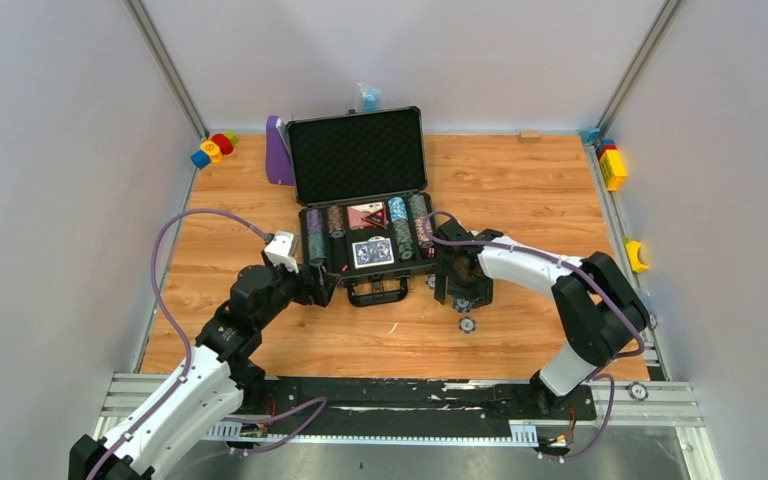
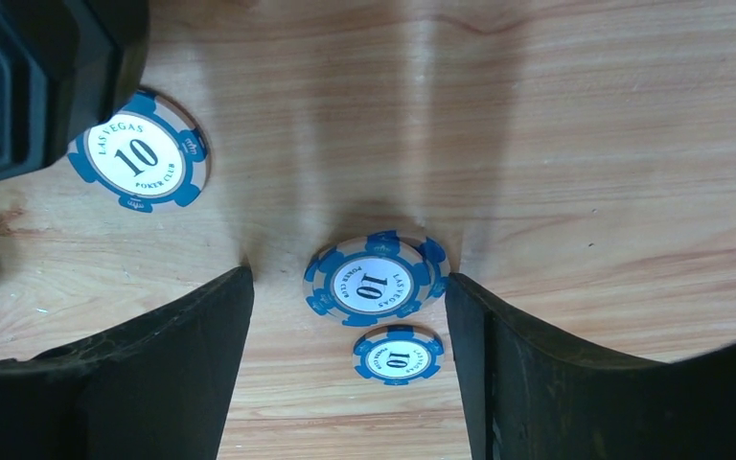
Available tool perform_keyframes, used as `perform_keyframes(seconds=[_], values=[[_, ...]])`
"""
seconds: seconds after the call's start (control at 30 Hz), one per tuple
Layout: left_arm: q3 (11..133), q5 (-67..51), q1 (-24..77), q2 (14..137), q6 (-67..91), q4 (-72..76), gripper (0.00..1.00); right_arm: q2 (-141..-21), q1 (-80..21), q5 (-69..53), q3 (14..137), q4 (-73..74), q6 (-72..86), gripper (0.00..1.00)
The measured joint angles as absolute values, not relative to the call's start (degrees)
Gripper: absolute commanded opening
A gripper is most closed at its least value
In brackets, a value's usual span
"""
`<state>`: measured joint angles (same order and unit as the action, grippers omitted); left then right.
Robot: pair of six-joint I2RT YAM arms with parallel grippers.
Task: Pack up texas hold em set
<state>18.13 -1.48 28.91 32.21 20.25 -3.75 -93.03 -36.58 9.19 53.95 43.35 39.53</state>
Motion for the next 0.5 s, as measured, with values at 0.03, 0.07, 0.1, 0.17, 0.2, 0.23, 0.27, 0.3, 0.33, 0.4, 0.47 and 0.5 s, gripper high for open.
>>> perform_keyframes(seconds=[0.03,0.07,0.1,0.17,0.2,0.23,0.27,0.3,0.33,0.4,0.47,0.5], values=[[18.1,-1.5,28.9,32.2,20.3,-3.7,1.0,-93.0,-36.4,8.9,54.0,43.3,39.4,0.73],[18.1,-1.5,28.9,32.2,20.3,-3.7,1.0,-93.0,-36.0,8.5,54.0,43.4,39.2,0.72],[18.1,-1.5,28.9,32.2,20.3,-3.7,1.0,-93.0,-35.5,8.2,53.9,43.4,39.0,0.72],[18.1,-1.5,28.9,32.2,20.3,-3.7,1.0,-93.1,-34.1,7.2,53.8,43.2,38.5,0.72],[18.1,-1.5,28.9,32.2,20.3,-3.7,1.0,-93.0,-33.3,6.6,53.6,43.2,38.3,0.72],[18.1,-1.5,28.9,32.2,20.3,-3.7,1.0,-93.0,-32.7,6.4,53.5,43.2,38.2,0.72],[18.1,-1.5,28.9,32.2,20.3,-3.7,1.0,-92.8,-32.2,6.2,53.4,43.1,37.9,0.7],[18.1,-1.5,28.9,32.2,20.3,-3.7,1.0,-92.6,-31.9,5.8,53.2,43.1,37.8,0.69],[18.1,-1.5,28.9,32.2,20.3,-3.7,1.0,-92.6,-31.7,5.7,53.1,43.0,37.5,0.68],[18.1,-1.5,28.9,32.2,20.3,-3.7,1.0,-92.6,-31.6,5.5,53.0,43.0,37.1,0.64],[18.1,-1.5,28.9,32.2,20.3,-3.7,1.0,-92.6,-31.6,5.5,53.0,43.0,36.8,0.61],[18.1,-1.5,28.9,32.2,20.3,-3.7,1.0,-92.6,-31.6,5.5,52.9,43.1,36.6,0.58]])
